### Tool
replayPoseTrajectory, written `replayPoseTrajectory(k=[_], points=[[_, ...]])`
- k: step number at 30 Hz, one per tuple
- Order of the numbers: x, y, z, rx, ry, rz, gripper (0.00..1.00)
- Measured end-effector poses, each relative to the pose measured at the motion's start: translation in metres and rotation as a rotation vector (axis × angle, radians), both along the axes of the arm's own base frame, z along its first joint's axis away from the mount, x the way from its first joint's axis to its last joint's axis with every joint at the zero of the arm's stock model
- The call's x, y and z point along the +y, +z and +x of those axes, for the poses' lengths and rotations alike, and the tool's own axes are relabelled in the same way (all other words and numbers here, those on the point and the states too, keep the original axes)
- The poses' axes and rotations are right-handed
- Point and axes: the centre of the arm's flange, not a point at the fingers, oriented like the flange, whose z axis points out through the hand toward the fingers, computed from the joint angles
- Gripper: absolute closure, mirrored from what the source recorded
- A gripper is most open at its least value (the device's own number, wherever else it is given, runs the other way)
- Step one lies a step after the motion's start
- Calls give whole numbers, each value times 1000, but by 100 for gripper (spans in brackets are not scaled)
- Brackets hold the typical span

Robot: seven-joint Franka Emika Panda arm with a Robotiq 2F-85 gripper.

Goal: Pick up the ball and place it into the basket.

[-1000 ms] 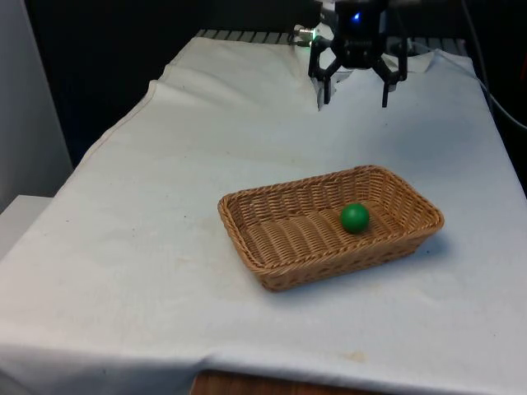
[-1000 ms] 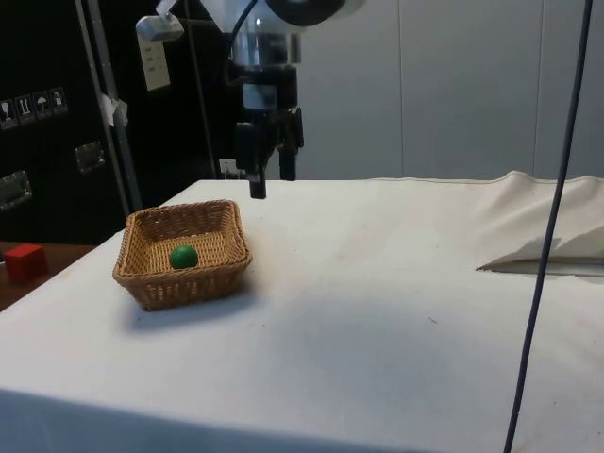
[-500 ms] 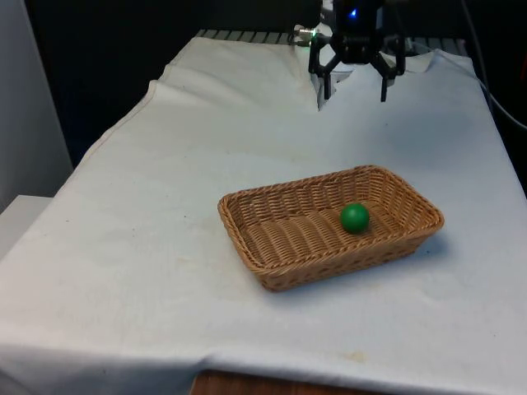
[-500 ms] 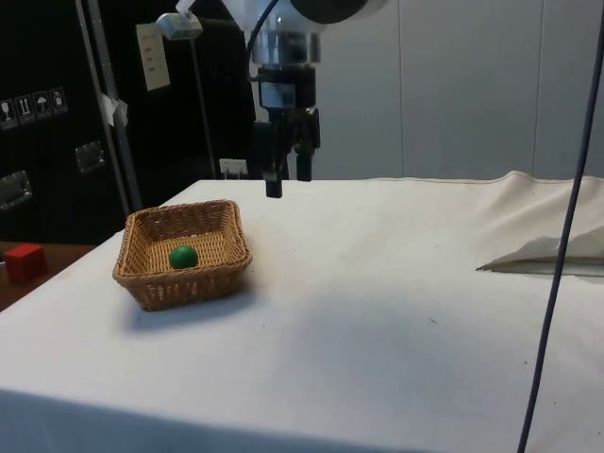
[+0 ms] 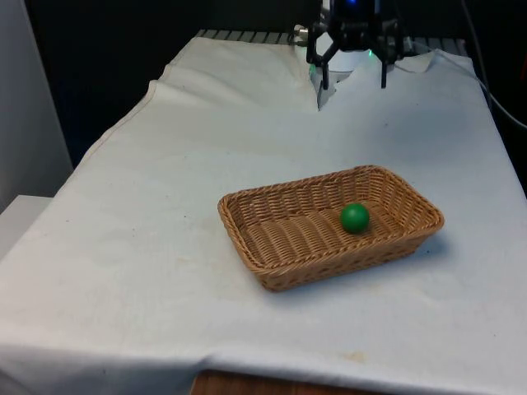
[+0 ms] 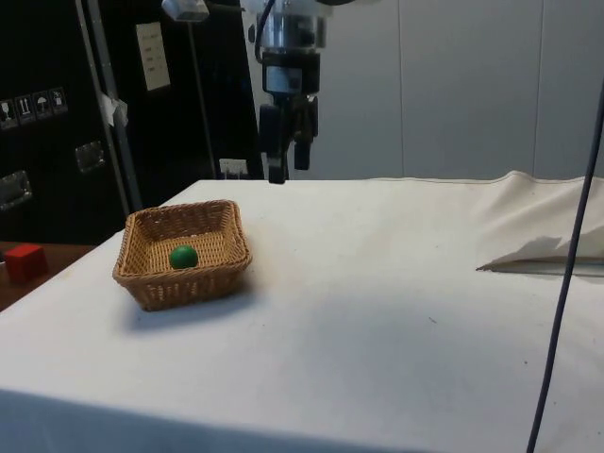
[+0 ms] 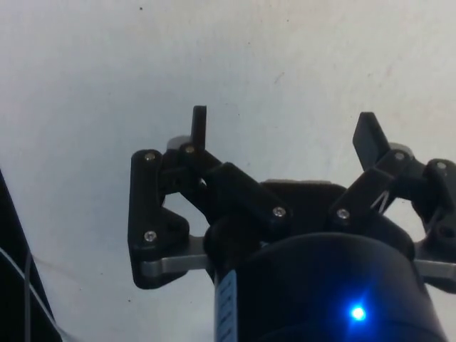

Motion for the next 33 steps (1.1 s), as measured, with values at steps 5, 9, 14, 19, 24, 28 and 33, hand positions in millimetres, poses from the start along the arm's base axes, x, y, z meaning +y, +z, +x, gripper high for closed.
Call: replayPoseTrajectory(k=[5,9,14,19,24,28,33], points=[[0,6,-1,-10,48,2,0],[0,8,-1,-13,63,3,0],[0,24,-3,-23,90,3,0],[0,31,-3,-27,95,-8,0],[0,37,0,-29,101,-28,0],[-1,41,2,-26,99,-37,0],[-1,50,6,-15,90,-55,0]])
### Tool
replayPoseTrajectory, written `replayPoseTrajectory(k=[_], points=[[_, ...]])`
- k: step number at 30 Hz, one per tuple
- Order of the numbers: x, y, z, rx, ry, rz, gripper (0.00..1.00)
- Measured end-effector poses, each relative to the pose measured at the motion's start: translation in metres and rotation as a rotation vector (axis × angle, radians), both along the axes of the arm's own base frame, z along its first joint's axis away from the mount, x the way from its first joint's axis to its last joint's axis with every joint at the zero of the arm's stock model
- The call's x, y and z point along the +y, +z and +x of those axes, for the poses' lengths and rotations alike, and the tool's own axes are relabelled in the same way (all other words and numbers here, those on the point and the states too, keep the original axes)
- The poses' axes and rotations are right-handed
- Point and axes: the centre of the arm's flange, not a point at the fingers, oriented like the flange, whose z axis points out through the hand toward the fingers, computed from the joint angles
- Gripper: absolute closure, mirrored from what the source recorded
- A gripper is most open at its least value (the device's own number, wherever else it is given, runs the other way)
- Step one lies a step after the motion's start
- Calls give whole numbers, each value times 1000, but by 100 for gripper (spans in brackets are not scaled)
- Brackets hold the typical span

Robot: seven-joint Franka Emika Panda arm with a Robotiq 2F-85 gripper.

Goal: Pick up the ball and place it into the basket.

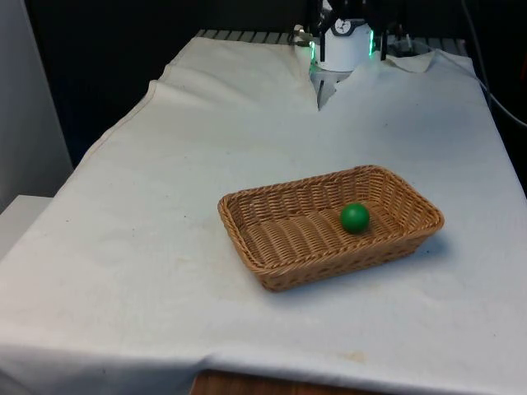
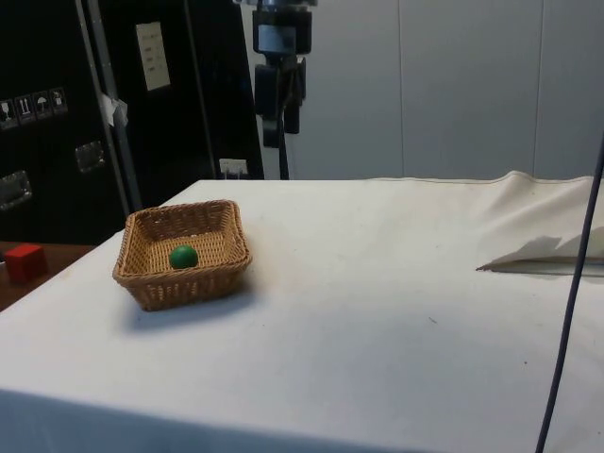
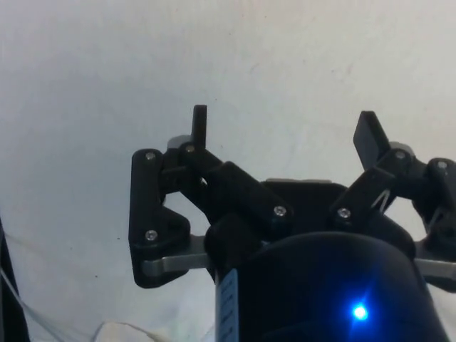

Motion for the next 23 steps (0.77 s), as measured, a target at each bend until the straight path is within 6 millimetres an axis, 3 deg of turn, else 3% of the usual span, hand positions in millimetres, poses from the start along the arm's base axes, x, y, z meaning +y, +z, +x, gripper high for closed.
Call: replayPoseTrajectory(k=[23], points=[[-12,39,8,28,-23,-43,0]])
